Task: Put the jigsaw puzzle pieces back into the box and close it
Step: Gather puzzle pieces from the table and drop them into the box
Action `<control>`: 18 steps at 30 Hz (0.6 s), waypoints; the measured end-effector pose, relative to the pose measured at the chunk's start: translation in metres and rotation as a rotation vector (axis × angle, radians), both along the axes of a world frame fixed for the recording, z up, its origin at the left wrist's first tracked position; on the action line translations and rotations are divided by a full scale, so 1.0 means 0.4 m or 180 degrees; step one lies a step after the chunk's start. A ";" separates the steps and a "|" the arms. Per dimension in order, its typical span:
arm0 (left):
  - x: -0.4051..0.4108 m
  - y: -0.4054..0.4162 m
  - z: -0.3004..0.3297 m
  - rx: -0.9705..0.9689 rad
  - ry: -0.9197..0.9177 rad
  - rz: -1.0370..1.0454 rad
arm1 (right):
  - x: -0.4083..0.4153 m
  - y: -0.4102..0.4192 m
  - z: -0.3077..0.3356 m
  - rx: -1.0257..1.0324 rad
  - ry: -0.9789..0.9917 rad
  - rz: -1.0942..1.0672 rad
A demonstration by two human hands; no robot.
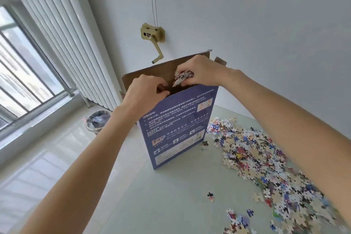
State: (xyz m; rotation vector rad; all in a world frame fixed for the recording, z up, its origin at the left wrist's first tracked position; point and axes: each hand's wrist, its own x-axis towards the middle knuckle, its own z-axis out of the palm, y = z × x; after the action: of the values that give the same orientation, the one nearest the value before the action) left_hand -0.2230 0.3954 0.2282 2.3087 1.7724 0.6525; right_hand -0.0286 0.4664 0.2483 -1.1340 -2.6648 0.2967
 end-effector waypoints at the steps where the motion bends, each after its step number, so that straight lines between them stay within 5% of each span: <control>1: 0.001 -0.004 -0.001 0.0047 -0.0075 -0.0022 | 0.000 0.003 -0.003 -0.0022 -0.0046 -0.0019; 18: 0.018 -0.036 -0.026 0.0575 -0.0078 -0.0273 | -0.028 -0.007 -0.045 0.0150 0.0285 -0.0006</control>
State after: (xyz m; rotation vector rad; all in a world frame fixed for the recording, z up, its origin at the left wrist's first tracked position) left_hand -0.2157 0.3808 0.2176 2.4650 1.6557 0.8545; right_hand -0.0399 0.4635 0.2302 -1.0830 -2.5790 0.2761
